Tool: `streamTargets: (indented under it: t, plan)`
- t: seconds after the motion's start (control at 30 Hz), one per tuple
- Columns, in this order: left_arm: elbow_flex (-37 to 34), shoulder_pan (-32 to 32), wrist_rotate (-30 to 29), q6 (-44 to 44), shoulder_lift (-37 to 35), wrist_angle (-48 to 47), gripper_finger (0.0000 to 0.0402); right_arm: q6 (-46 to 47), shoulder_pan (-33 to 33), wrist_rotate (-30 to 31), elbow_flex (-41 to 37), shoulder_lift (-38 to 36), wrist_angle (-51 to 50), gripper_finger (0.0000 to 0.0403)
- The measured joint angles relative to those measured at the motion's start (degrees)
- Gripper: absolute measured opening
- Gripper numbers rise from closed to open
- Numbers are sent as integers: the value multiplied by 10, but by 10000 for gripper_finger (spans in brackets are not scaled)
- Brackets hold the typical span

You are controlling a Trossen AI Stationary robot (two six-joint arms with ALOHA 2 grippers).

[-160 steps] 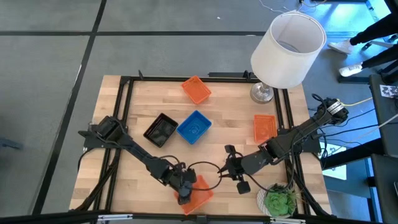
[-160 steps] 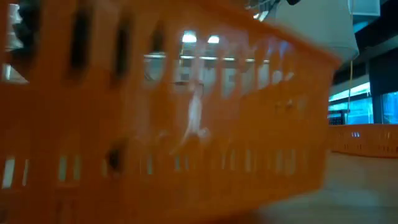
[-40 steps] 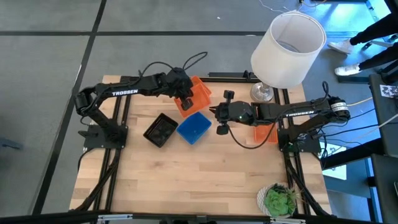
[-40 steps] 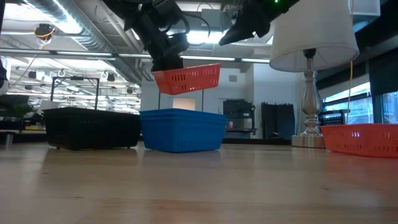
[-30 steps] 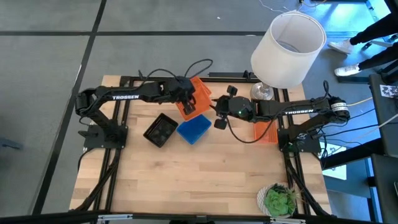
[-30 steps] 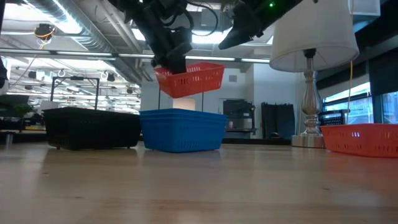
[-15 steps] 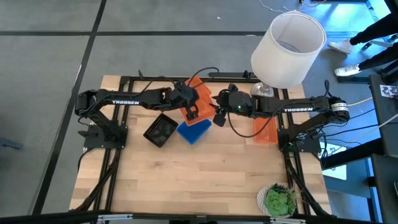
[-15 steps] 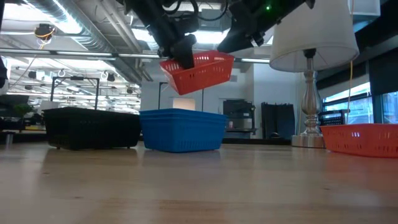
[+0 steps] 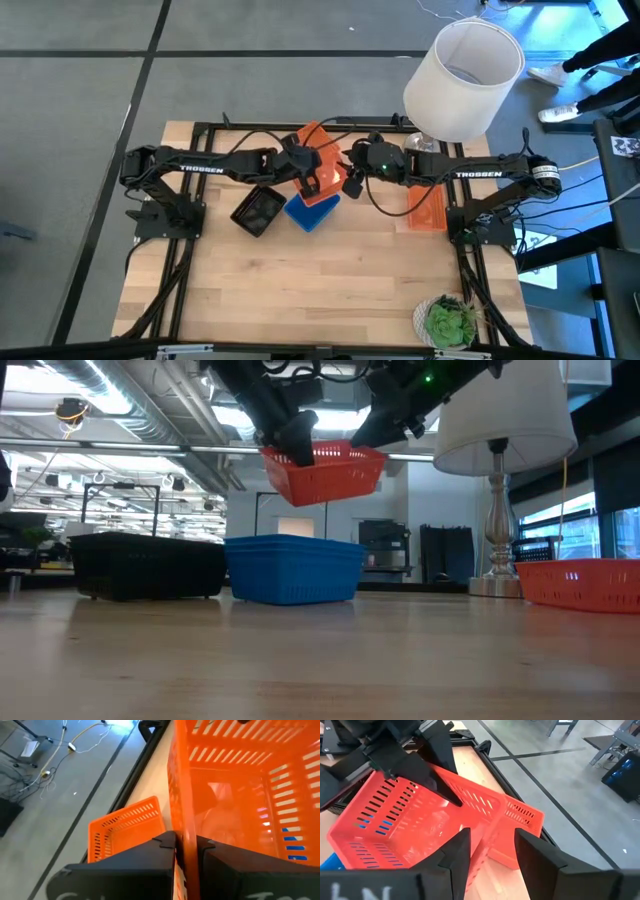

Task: Stack baskets by color
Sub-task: Stack the bottom orange bin on the top orange bin

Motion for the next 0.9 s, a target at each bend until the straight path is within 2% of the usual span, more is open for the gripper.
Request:
streamTargets:
  t: [0.23,0.47,0.77,0.9]
  plan:
    - [0,-2,1,4,0,3,0,10,0,-1,0,0,0,112]
    - [0,-2,-1,4,0,4,0,10,-1,7,0,0,0,14]
    - [0,-2,-6,4,0,3,0,12,-1,5,0,0,0,8]
    - [0,-2,-7,5,0,3,0,24,-1,-6,0,0,-3,38]
